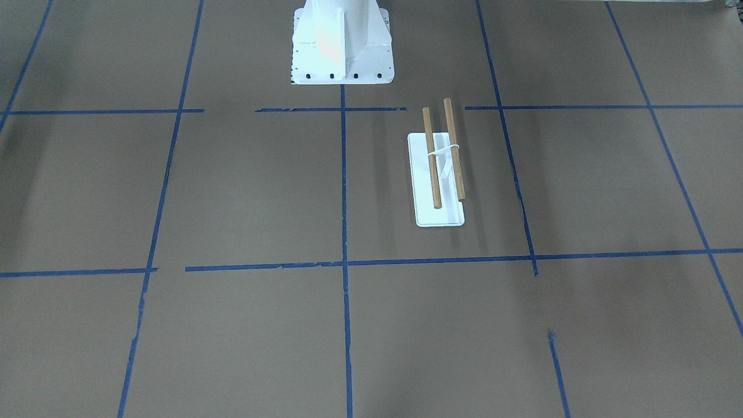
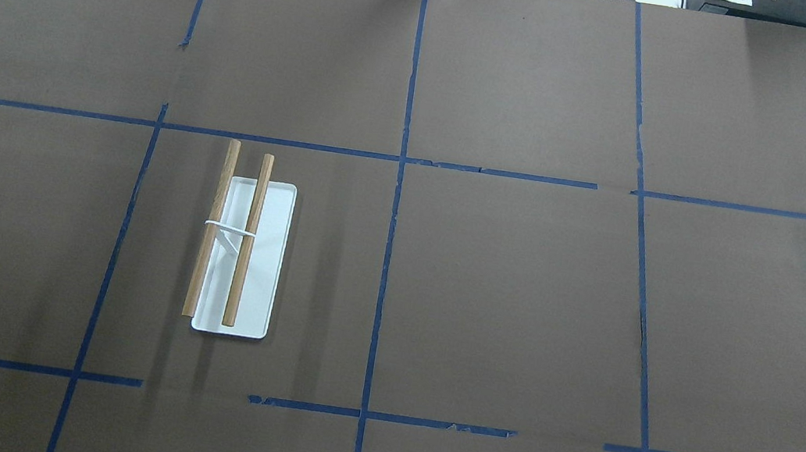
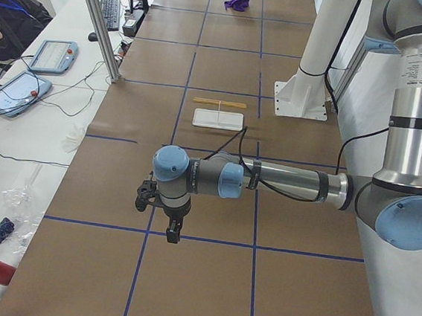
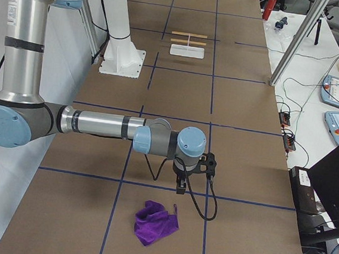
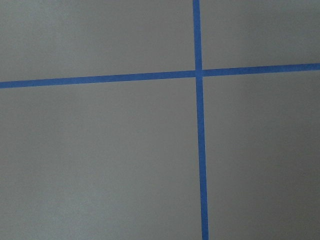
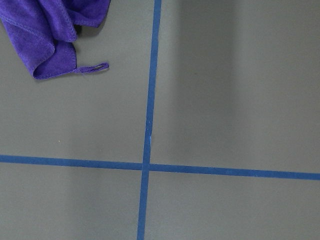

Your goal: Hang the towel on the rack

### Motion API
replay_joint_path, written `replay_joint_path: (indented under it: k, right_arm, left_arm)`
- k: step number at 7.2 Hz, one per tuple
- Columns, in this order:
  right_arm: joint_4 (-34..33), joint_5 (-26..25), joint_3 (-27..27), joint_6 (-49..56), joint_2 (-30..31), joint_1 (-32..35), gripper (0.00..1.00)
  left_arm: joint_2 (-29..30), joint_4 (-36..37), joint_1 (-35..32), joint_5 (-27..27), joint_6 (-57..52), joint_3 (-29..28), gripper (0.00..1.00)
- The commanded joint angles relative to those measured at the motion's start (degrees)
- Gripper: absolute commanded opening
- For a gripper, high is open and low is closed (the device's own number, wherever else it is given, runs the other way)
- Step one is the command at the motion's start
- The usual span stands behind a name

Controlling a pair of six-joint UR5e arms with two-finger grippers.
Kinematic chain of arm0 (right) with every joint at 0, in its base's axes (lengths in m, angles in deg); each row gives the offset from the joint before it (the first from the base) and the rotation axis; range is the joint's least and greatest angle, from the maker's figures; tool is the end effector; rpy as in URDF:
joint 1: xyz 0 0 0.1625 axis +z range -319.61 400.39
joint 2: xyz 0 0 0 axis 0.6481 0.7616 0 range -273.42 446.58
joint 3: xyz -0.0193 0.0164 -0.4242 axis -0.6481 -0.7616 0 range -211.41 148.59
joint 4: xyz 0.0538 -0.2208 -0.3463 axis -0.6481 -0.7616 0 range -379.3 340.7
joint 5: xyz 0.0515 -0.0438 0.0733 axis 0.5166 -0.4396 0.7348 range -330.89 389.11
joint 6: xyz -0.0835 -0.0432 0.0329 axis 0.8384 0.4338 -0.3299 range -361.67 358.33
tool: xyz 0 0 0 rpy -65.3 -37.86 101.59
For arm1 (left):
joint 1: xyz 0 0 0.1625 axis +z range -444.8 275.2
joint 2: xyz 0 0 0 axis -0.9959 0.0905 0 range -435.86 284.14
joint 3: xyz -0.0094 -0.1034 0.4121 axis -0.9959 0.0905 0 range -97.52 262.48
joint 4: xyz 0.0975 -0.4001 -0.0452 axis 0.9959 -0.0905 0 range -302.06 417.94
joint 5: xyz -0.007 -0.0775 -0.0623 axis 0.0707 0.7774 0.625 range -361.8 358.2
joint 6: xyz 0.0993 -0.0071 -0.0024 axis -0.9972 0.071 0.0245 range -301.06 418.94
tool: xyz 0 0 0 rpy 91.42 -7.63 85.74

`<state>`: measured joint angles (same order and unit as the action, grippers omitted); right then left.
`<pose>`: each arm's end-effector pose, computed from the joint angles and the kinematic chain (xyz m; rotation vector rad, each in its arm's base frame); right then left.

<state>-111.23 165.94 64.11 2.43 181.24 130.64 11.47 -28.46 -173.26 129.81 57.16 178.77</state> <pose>0.0626 -0.4558 0.6501 0.0132 -0.8176 -0.0558 -0.0545 -0.4730 0.6367 0.0018 0.7263 0.0556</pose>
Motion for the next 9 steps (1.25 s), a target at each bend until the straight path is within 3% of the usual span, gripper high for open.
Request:
replay_joint_path:
  k: [1,4,5,6,8,9]
  right_arm:
    - [0.1,-0.1,0.0,0.1,0.0,0.1,1.00]
    - [-0.2,0.4,1.4,-2.8,-1.8,-0.1,1.00]
    - [0.8,0.6,-2.1,-4.8,-1.4,-0.2,1.00]
    - [5.1,-0.1,-3.8,-3.2,1.2,-0.2,1.00]
    - [26.7,-0.8,-19.1,1.6,3.2,-0.2,1.00]
    - [33.5,-2.4,-25.8,1.8,2.8,-0.8,1.00]
  left_arm:
    - [-0.1,-0.1,-0.1,2.7,0.0,0.0,1.00]
    - [0.1,-0.2,-0.1,2.9,0.0,0.7,1.00]
    - [0.0,-0.1,-0.1,2.9,0.1,2.0,1.00]
    - [0.0,-0.1,-0.1,2.9,0.1,2.1,1.00]
    - [0.1,-0.3,0.0,2.9,0.1,2.3,1.00]
    - [0.0,-0.3,-0.1,2.9,0.1,2.9,1.00]
